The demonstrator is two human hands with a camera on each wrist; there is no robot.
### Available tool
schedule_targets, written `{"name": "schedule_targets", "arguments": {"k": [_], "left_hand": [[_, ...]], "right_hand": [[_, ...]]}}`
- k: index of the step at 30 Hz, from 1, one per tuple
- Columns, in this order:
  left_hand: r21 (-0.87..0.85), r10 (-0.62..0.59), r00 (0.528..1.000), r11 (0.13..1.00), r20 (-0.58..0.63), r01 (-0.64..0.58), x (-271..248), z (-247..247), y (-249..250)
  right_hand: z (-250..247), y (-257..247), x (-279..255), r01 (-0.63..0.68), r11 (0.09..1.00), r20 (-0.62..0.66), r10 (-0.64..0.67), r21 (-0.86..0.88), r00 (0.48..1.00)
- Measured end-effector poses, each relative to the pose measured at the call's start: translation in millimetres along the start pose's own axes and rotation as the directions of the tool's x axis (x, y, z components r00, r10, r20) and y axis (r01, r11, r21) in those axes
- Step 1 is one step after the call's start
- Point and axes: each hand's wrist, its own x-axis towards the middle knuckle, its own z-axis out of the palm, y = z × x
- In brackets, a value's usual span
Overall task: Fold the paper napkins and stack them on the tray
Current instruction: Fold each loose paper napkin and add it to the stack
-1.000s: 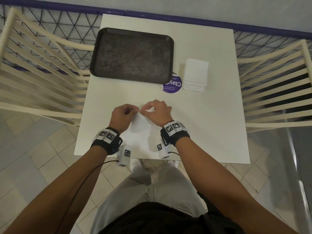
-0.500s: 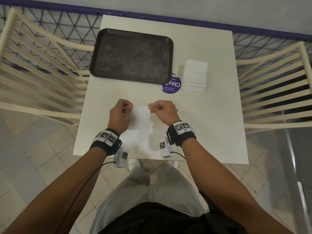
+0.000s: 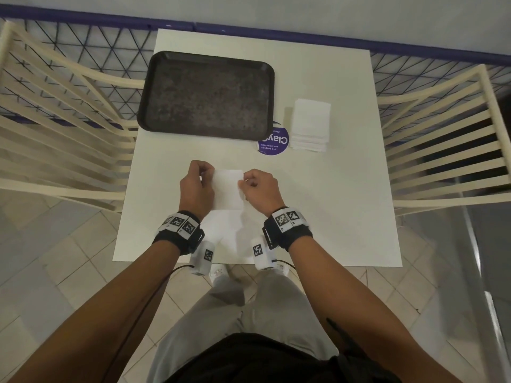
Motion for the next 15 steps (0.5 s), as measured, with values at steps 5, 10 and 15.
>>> {"name": "schedule_targets", "arguments": {"k": [5,10,15], "left_hand": [[-0.031,-0.081,0.996,0.996,0.032,0.082,1.0,11.1,9.2],[0.045,-0.185,0.959,0.983,0.217,0.179,-1.3,24.5,5.9],[0.170,-0.260,0.919,0.961,0.298,0.217,-4.4,37.4,-13.3]], "right_hand": [[-27.0,5.3,13.5,0.052,0.997,-0.066,-0.056,-0.057,0.996],[-86.9,14.1,61.5,0.041,0.992,-0.190,-0.063,-0.117,0.980],[-151.2,21.2,119.3,0.020,0.993,-0.323,-0.057,-0.117,0.945]]}}
